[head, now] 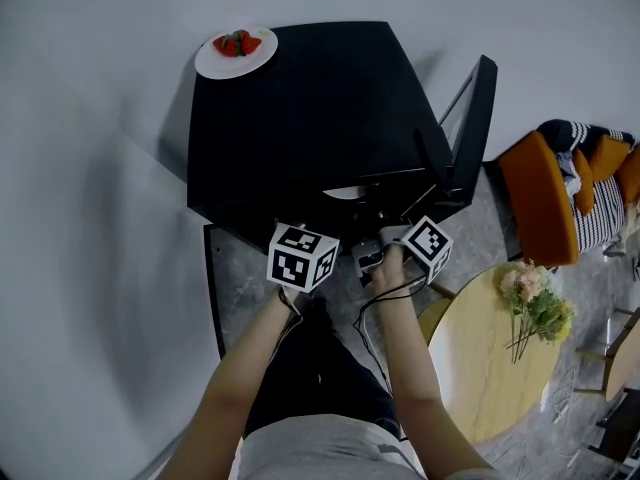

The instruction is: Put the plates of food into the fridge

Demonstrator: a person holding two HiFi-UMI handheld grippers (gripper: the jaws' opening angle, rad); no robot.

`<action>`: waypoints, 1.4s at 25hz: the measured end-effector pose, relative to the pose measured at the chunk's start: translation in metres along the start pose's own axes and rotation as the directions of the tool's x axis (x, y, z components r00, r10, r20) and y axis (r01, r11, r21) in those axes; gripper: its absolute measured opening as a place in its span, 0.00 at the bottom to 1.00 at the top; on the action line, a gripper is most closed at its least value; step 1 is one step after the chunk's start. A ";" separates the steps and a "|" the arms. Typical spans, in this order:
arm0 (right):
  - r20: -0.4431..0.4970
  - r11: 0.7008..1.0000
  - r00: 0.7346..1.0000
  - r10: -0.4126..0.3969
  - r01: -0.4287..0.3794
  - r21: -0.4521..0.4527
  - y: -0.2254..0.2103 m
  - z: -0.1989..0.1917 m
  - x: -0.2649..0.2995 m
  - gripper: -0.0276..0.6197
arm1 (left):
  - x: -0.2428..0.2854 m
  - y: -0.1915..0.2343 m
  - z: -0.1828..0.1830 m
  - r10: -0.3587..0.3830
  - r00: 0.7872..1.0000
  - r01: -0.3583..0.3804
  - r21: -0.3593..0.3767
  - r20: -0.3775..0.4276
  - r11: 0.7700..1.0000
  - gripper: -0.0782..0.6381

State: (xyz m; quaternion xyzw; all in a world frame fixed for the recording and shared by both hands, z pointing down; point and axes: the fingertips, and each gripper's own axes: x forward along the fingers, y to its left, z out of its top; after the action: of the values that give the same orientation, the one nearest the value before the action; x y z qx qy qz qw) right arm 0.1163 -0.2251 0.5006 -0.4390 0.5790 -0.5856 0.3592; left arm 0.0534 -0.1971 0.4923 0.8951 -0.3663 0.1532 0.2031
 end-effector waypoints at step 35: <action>-0.055 0.630 0.998 -0.038 -0.019 -0.777 0.038 -0.049 -0.068 0.08 | 0.011 0.023 0.017 0.125 0.990 -0.121 -0.052 0.072 0.991 0.12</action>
State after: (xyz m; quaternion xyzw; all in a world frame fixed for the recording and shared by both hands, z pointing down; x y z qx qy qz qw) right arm 0.0918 -0.1473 0.4592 -0.5342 0.7840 -0.2954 0.1130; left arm 0.0459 -0.2264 0.4882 0.8708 -0.4317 0.1231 0.2005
